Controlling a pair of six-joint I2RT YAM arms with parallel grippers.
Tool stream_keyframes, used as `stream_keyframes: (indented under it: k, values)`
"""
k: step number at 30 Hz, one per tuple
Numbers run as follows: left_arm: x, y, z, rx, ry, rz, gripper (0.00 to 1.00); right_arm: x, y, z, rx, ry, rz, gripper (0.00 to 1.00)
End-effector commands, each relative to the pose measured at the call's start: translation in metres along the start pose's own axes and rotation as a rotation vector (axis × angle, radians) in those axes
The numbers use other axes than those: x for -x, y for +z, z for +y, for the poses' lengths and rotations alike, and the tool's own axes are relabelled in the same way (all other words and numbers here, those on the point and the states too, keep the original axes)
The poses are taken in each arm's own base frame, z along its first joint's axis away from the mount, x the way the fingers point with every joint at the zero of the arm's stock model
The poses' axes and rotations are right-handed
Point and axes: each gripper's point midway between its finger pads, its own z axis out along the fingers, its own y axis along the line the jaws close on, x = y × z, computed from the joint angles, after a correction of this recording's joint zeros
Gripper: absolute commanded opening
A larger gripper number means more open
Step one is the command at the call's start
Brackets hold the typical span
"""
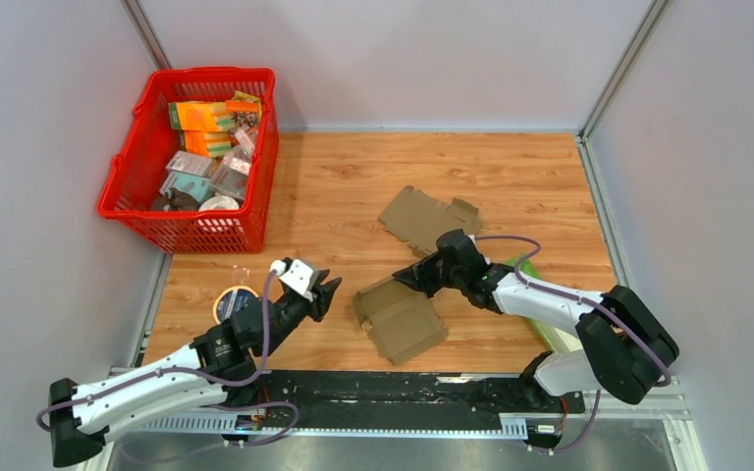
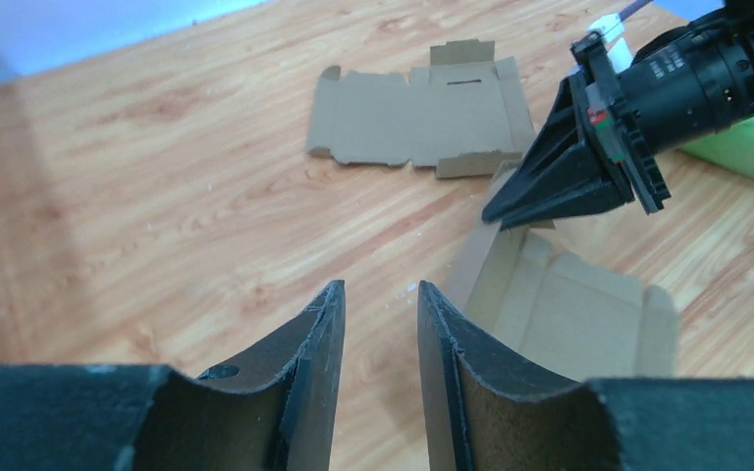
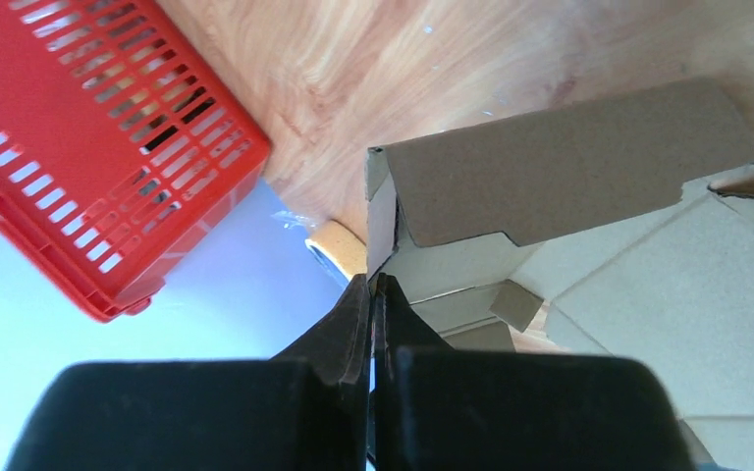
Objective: Fold the paper box
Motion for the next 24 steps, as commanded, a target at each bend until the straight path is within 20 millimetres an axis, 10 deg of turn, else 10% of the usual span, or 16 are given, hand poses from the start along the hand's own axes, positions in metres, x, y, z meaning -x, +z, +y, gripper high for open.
stream_keyframes:
  k: [1, 7, 24]
  values:
    - [-0.047, -0.015, 0.004, 0.049, -0.178, 0.111, 0.42, -0.003, -0.015, 0.04, 0.187, -0.007, 0.028, 0.0]
    - [-0.079, -0.011, -0.006, 0.033, -0.242, 0.166, 0.46, -0.006, -0.014, 0.041, 0.192, 0.01, 0.053, 0.0]
    - [-0.071, 0.025, -0.039, -0.082, -0.142, 0.175, 0.47, -0.004, -0.014, 0.04, 0.178, 0.002, 0.033, 0.0]
